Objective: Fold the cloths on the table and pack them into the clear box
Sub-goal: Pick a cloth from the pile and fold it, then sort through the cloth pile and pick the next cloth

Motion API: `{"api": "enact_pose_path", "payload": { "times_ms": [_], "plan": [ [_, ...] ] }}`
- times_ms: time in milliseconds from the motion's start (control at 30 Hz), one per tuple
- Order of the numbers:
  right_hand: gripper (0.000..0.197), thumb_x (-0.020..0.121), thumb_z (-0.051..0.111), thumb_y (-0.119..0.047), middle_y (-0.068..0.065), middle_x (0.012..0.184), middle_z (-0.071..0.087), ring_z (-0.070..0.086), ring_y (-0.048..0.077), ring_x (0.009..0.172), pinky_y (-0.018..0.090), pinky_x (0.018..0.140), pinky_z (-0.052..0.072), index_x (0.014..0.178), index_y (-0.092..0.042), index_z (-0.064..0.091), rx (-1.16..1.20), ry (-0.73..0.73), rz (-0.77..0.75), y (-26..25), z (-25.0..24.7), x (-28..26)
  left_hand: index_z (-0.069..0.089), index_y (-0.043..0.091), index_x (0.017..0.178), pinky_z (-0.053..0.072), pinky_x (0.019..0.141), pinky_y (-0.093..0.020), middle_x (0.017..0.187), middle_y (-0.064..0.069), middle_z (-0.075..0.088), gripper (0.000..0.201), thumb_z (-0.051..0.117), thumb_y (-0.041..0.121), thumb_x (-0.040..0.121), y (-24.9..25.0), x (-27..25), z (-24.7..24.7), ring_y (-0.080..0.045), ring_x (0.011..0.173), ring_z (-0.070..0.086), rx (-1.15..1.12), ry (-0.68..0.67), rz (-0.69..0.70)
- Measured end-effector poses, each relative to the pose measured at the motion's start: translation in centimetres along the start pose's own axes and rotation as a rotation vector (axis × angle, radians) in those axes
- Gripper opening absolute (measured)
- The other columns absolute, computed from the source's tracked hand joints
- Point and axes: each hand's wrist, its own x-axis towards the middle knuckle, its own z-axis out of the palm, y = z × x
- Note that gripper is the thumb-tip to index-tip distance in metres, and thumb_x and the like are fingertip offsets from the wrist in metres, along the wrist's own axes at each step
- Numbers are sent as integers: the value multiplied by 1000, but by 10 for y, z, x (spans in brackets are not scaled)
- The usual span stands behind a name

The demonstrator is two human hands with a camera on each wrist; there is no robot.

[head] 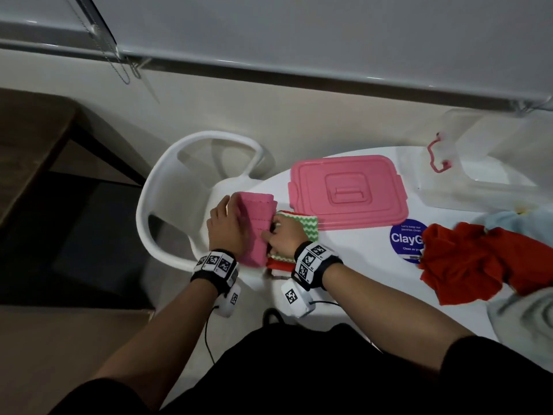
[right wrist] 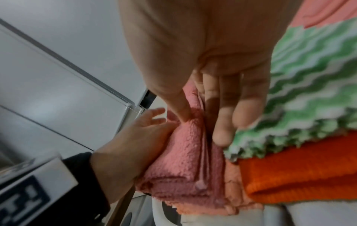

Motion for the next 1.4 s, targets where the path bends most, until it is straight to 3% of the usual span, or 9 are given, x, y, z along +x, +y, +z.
{"api": "enact_pose_path", "payload": {
  "times_ms": [167, 300, 467, 667, 767, 933, 1133, 1233, 1400],
  "plan": [
    [36, 84, 59, -26, 0, 111, 59, 54, 20, 104, 38, 92, 47, 120, -22, 60, -385, 437, -177, 31, -15, -6, 20, 18, 155, 9, 121, -51, 163, -13, 10, 61, 16, 43, 100, 8, -2, 19, -31, 151, 2, 154, -179, 354],
    [66, 91, 33, -46, 14, 160, 23, 16, 34, 148, 53, 120, 15, 151, -20, 33, -732, 168, -245, 70, -3, -4, -2, 22, 155, 4, 121, -53, 163, -11, -3, 61, 11, 44, 100, -7, -1, 40, -28, 149, -12, 224, -272, 338],
    [70, 92, -6, -48, 15, 163, -11, -15, 34, 150, 50, 122, -1, 157, -20, -3, -885, 76, -245, 95, 9, 3, -6, 22, 155, 0, 121, -53, 163, -12, -6, 62, 8, 44, 100, -4, -1, 47, -30, 150, -13, 279, -293, 320],
    [75, 89, -10, -50, 15, 163, -12, -16, 33, 150, 50, 122, -4, 157, -19, -5, -884, 31, -242, 95, 4, 10, -6, 23, 154, -3, 121, -50, 163, -11, -5, 61, 7, 46, 99, 1, -1, 42, -28, 150, -13, 254, -316, 306],
    [63, 102, 19, -50, 8, 165, -6, -9, 27, 152, 48, 123, 3, 158, -24, 9, -704, 54, -294, 91, -8, 5, -1, 21, 156, -4, 121, -48, 164, -10, -3, 68, 3, 50, 95, 6, 3, 33, -26, 150, -10, 220, -326, 292],
    [49, 99, 48, -45, -2, 162, 21, 16, 20, 149, 41, 117, 14, 145, -29, 45, -231, 452, -224, 108, -57, -17, 24, 10, 153, 4, 121, -50, 160, -12, 22, 69, 13, 48, 96, 24, 10, 3, -30, 150, 10, 29, -140, 270],
    [38, 78, 67, -15, 12, 134, 54, 43, 35, 129, 48, 106, 34, 116, -15, 64, -290, 830, 159, 205, -135, -52, 61, 14, 124, 28, 112, -56, 140, -14, 53, 35, 48, 31, 96, 99, -1, 4, -35, 141, 32, 11, 89, 498],
    [56, 73, 68, -14, 13, 139, 47, 37, 35, 130, 48, 103, 34, 128, -18, 56, -409, 742, 422, 253, -159, -78, 68, 14, 106, 35, 107, -58, 129, -14, 60, 24, 53, 28, 91, 149, -22, 30, -39, 134, 41, -78, 63, 606],
    [61, 82, 62, -10, 4, 140, 46, 41, 30, 126, 41, 96, 42, 139, -27, 48, -661, 445, 369, 290, -182, -109, 70, 21, 97, 40, 101, -52, 121, -6, 65, 19, 55, 29, 89, 208, -71, 86, -36, 128, 47, -126, -251, 660]
  ]
}}
